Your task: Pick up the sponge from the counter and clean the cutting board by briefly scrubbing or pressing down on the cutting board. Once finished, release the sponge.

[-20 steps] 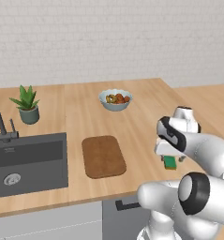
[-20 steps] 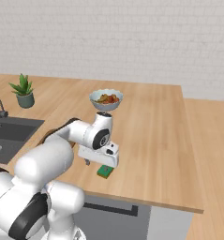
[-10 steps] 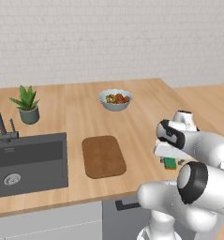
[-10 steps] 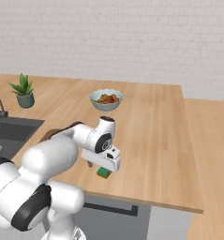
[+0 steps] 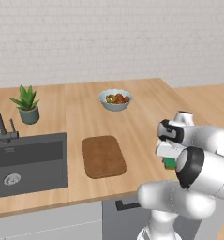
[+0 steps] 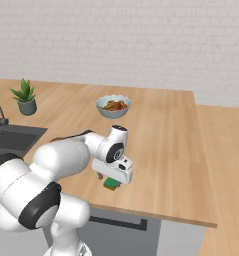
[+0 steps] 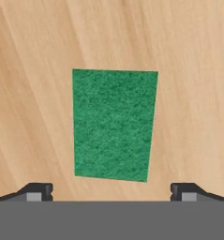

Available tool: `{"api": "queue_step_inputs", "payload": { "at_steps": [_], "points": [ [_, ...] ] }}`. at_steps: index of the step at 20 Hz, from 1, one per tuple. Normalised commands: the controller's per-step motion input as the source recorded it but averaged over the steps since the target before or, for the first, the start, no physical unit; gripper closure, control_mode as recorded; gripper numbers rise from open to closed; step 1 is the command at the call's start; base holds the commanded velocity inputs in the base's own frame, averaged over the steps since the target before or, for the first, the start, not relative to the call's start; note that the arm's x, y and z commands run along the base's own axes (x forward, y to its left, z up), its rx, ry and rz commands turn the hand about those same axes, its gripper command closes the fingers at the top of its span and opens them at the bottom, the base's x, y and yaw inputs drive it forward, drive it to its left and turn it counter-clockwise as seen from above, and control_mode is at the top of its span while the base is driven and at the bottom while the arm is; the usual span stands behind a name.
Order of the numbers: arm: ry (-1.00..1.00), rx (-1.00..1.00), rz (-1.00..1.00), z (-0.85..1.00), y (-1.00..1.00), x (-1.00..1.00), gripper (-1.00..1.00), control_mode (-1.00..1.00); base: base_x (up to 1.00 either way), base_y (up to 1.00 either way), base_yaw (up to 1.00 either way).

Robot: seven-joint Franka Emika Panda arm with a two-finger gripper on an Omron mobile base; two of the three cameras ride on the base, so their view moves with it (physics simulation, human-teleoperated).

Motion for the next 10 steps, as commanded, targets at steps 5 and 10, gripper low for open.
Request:
{"api": "queue_step_inputs", "payload": {
  "at_steps": [5,10],
  "points": [
    [0.02,0.0,0.0,-0.14,0.0,0.24,-1.0,-1.0,0.0,0.0,0.0],
    [0.02,0.0,0.0,-0.22,0.0,0.21,-1.0,-1.0,0.0,0.0,0.0]
  ]
}}
